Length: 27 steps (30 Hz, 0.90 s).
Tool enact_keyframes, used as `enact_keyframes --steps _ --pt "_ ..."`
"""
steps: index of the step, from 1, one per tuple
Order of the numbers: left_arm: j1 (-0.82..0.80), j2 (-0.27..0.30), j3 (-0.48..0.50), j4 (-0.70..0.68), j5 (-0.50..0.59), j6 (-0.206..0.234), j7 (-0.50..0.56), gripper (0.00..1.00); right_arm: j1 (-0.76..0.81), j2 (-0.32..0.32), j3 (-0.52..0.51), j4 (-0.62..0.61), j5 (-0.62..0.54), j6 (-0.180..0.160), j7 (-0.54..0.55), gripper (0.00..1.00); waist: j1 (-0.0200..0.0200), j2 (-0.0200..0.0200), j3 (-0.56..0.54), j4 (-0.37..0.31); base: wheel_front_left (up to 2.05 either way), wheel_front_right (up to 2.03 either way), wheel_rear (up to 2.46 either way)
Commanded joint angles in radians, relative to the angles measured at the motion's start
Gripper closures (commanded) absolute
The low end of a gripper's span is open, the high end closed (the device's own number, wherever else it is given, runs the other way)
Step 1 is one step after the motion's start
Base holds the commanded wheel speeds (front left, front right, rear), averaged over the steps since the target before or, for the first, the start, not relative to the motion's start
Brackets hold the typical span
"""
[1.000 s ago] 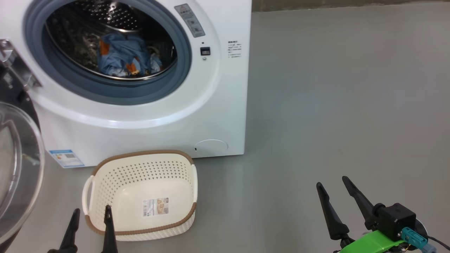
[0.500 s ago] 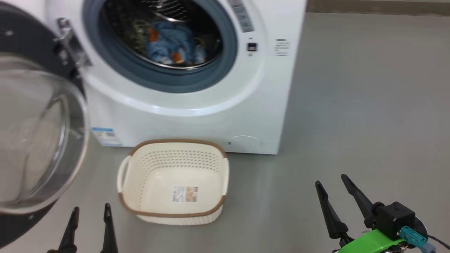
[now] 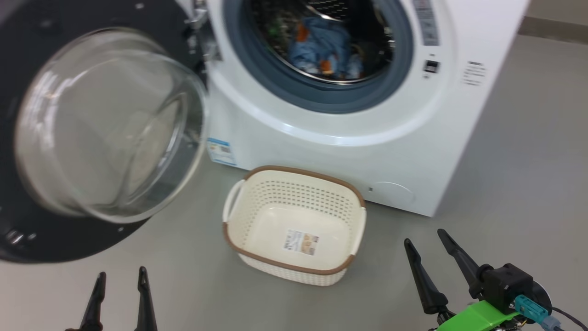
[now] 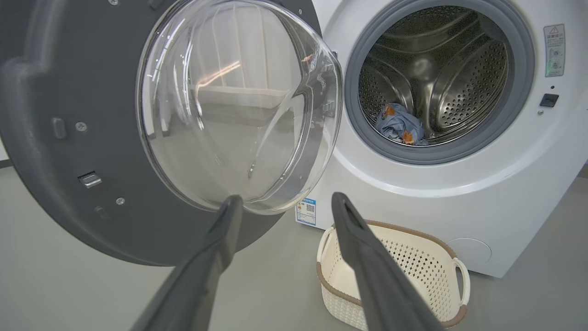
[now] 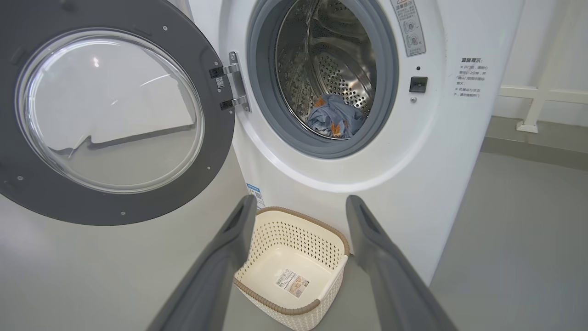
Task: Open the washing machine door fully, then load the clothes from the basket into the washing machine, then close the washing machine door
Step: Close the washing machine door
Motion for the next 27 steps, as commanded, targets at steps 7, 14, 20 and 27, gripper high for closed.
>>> enact_keyframes --steps 7,14,20,27 --pt "-0.026 -0.002 0.058 -0.028 -0.010 0.016 -0.022 0.00 -0.085 -0.003 0.073 -0.020 -0.017 0.009 0.017 0.00 0.0000 0.0000 0.021 0.112 0.00 0.00 0.00" --pt "-0.013 -0.018 0.075 -0.040 -0.009 0.016 -0.028 0.00 -0.109 -0.003 0.090 -0.002 -0.018 0.009 0.018 0.00 0.0000 0.0000 0.034 0.117 0.00 0.00 0.00" --pt "-0.008 -0.026 0.085 -0.042 -0.003 0.009 -0.030 0.00 -0.115 -0.003 0.094 0.007 -0.020 0.009 0.015 0.00 0.0000 0.0000 0.038 0.117 0.00 0.00 0.00" --pt "-0.010 -0.034 0.092 -0.041 0.002 -0.003 -0.031 0.00 -0.116 -0.003 0.096 0.009 -0.020 0.009 0.016 0.00 0.0000 0.0000 0.041 0.118 0.00 0.00 0.00"
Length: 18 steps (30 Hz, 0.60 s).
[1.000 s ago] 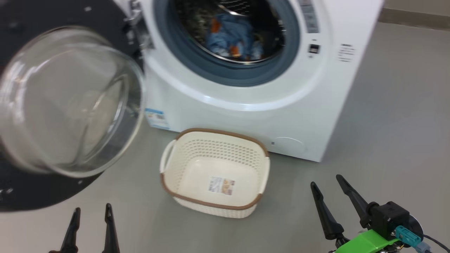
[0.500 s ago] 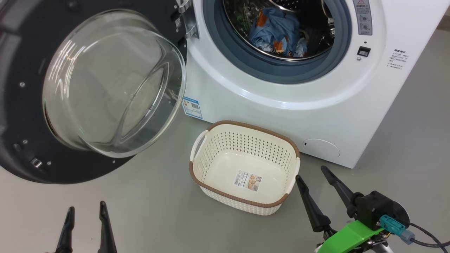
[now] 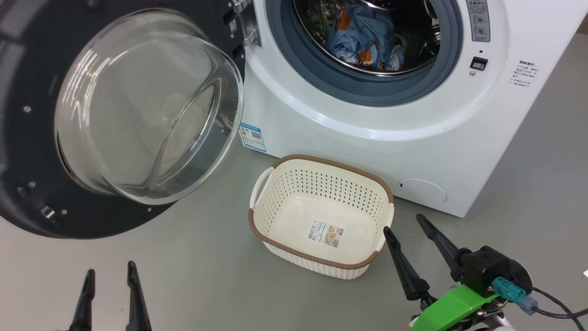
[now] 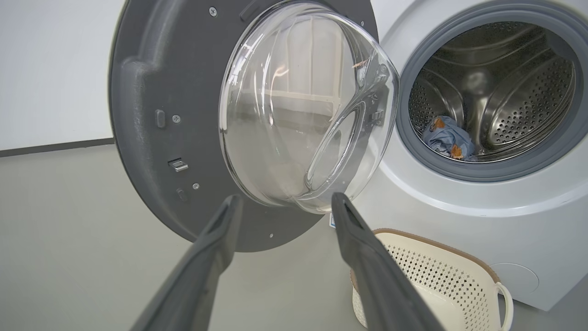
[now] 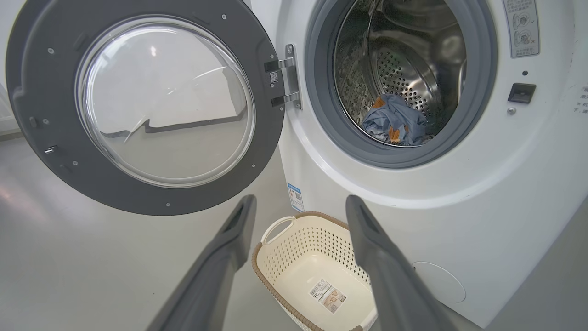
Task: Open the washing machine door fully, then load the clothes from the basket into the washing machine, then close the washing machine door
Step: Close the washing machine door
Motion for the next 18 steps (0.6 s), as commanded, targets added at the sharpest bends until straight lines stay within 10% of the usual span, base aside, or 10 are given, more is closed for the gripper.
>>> enact_keyframes --steps 1,2,5,12,18 --pt "-0.014 0.006 0.041 -0.026 0.008 -0.006 -0.012 0.00 -0.033 0.001 0.029 -0.024 -0.009 0.009 -0.004 0.00 0.0000 0.0000 0.000 0.000 0.00 0.00 0.00" --pt "-0.015 0.003 0.043 -0.027 0.007 -0.009 -0.012 0.00 -0.033 0.001 0.029 -0.024 -0.009 0.009 -0.004 0.00 0.0000 0.0000 0.000 0.000 0.00 0.00 0.00" --pt "-0.014 -0.004 0.050 -0.029 0.006 -0.018 -0.012 1.00 -0.031 0.001 0.029 -0.023 -0.008 0.009 -0.004 0.00 0.0000 0.0000 0.000 0.000 0.00 0.00 0.00" --pt "-0.011 -0.033 0.073 -0.041 -0.020 -0.058 -0.012 1.00 -0.030 0.001 0.030 -0.020 -0.006 0.009 -0.006 0.00 0.0000 0.0000 -0.003 0.000 0.00 0.00 0.00" --pt "-0.019 -0.111 0.158 -0.107 -0.261 -0.189 -0.012 1.00 -0.033 0.001 0.031 -0.021 -0.006 0.009 -0.005 0.00 0.0000 0.0000 0.001 0.002 0.00 0.00 0.00"
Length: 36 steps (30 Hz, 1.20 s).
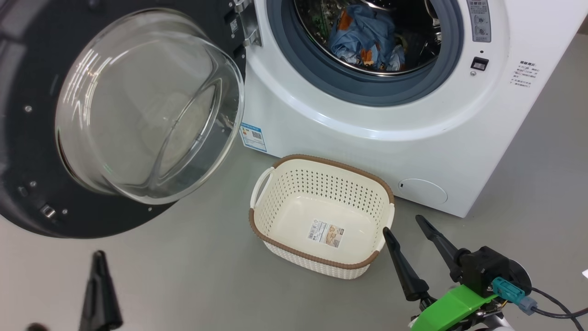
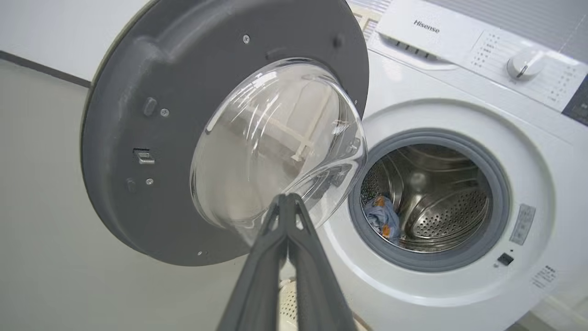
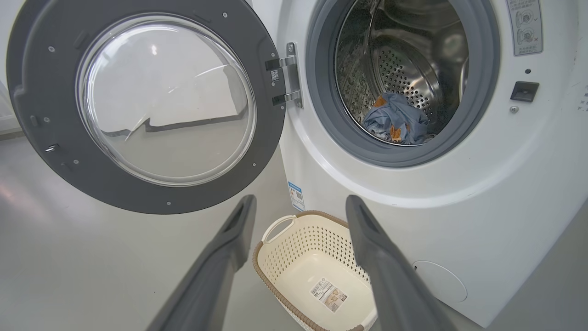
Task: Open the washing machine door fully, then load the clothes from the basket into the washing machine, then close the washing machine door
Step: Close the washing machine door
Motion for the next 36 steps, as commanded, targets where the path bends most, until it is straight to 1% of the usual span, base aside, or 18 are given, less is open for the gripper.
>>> enact_keyframes --steps 1,4,6,9,10,13,17,21,22,25,29,33,36 --pt "-0.020 0.005 0.053 -0.036 -0.051 -0.025 -0.009 1.00 -0.034 0.001 0.029 -0.026 -0.007 0.009 -0.004 0.00 0.0000 -0.0001 0.001 0.000 0.00 0.00 0.00" --pt "-0.025 -0.007 0.101 -0.061 -0.233 -0.097 -0.009 1.00 -0.035 0.001 0.029 -0.027 -0.008 0.009 -0.002 0.00 0.0000 -0.0001 0.003 0.001 0.00 0.00 0.00" --pt "-0.031 -0.010 0.128 -0.077 -0.357 -0.131 -0.009 1.00 -0.034 0.001 0.028 -0.028 -0.007 0.009 -0.002 0.00 0.0000 -0.0001 0.004 0.000 0.00 0.00 0.00" --pt "-0.048 -0.011 0.179 -0.105 -0.529 -0.162 -0.009 1.00 -0.033 0.001 0.024 -0.031 -0.007 0.009 -0.001 0.00 0.0000 -0.0001 0.007 0.001 0.00 0.00 0.00" --pt "-0.055 -0.011 0.195 -0.113 -0.571 -0.169 -0.009 1.00 -0.032 0.001 0.023 -0.033 -0.006 0.009 -0.001 0.00 0.0000 -0.0001 0.009 0.000 0.00 0.00 0.00" --pt "-0.089 0.017 0.256 -0.127 -0.647 -0.181 -0.004 1.00 -0.032 0.001 0.020 -0.040 -0.010 0.009 0.003 0.00 0.0000 -0.0001 0.018 0.001 0.00 0.00 0.00" --pt "-0.162 0.089 0.359 -0.096 -0.729 -0.185 0.007 1.00 -0.036 0.001 0.015 -0.052 -0.018 0.009 0.009 0.00 0.0000 -0.0001 0.032 0.002 0.00 0.00 0.00" --pt "-0.257 0.174 0.435 -0.004 -0.801 -0.183 0.040 1.00 -0.037 0.001 0.008 -0.063 -0.027 0.009 0.017 0.00 0.0000 -0.0001 0.046 0.002 0.00 0.00 0.00" --pt "-0.257 0.174 0.435 -0.004 -0.801 -0.183 0.040 1.00 -0.037 0.001 0.008 -0.063 -0.027 0.009 0.017 0.00 0.0000 -0.0001 0.046 0.002 0.00 0.00 0.00" --pt "-0.348 0.240 0.482 0.106 -0.872 -0.170 0.079 1.00 -0.037 0.001 0.006 -0.069 -0.032 0.009 0.024 0.00 0.0000 -0.0001 0.054 0.002 0.00 0.00 0.00" --pt "-0.472 0.334 0.519 0.292 -0.949 -0.146 0.144 1.00 -0.038 0.001 0.003 -0.079 -0.038 0.009 0.032 0.00 0.0000 -0.0001 0.062 0.000 0.00 0.00 0.00" --pt "-0.585 0.408 0.529 0.463 -0.999 -0.130 0.205 1.00 -0.032 0.001 -0.006 -0.090 -0.044 0.009 0.038 0.00 0.0000 -0.0001 0.067 -0.002 0.00 0.00 0.00" --pt "-0.653 0.446 0.515 0.560 -1.012 -0.125 0.244 1.00 -0.025 0.001 -0.013 -0.100 -0.047 0.009 0.044 0.00 0.0000 -0.0001 0.073 -0.003 0.00 0.00 0.00"
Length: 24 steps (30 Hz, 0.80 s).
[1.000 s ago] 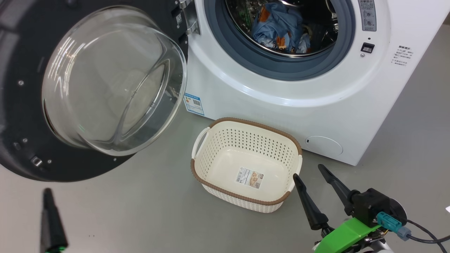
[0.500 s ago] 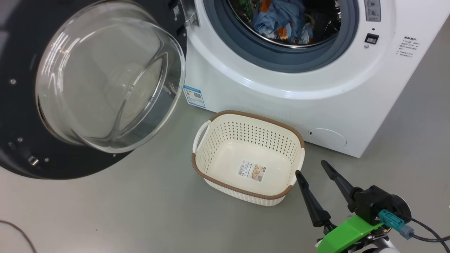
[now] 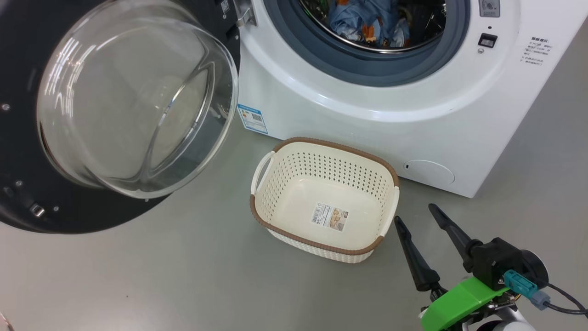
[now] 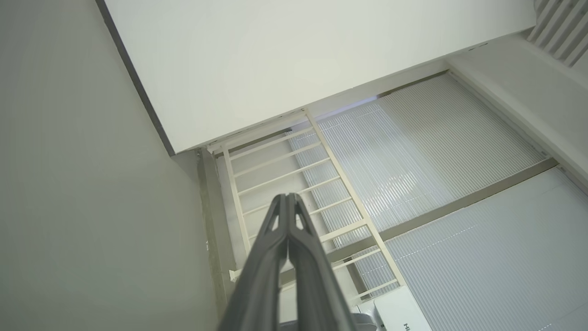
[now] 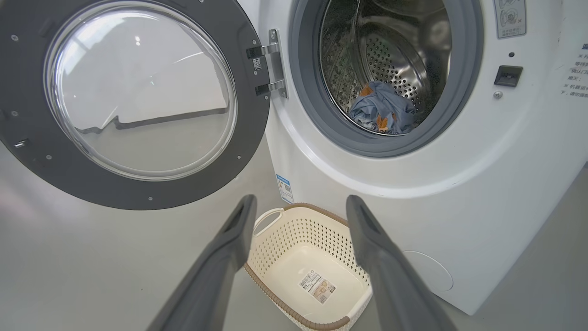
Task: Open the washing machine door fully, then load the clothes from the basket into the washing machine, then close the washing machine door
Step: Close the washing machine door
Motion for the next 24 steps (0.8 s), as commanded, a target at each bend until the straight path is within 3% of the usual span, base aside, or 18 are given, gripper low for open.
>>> enact_keyframes --steps 1,12,24 --pt "-0.055 0.080 0.012 0.012 -0.008 0.005 0.026 1.00 -0.021 0.002 0.022 -0.037 -0.012 0.009 0.004 0.00 0.0000 0.0000 0.005 0.000 0.00 0.00 0.00" --pt "-0.195 0.140 -0.116 0.236 0.003 0.012 0.225 1.00 -0.013 0.002 0.023 -0.062 -0.017 0.009 0.024 0.00 0.0000 0.0000 0.017 -0.013 0.00 0.00 0.00" --pt "-0.253 0.157 -0.212 0.308 0.053 -0.024 0.329 1.00 -0.011 0.002 0.036 -0.062 -0.001 0.009 0.031 0.00 0.0000 0.0000 0.011 -0.043 0.00 0.00 0.00"
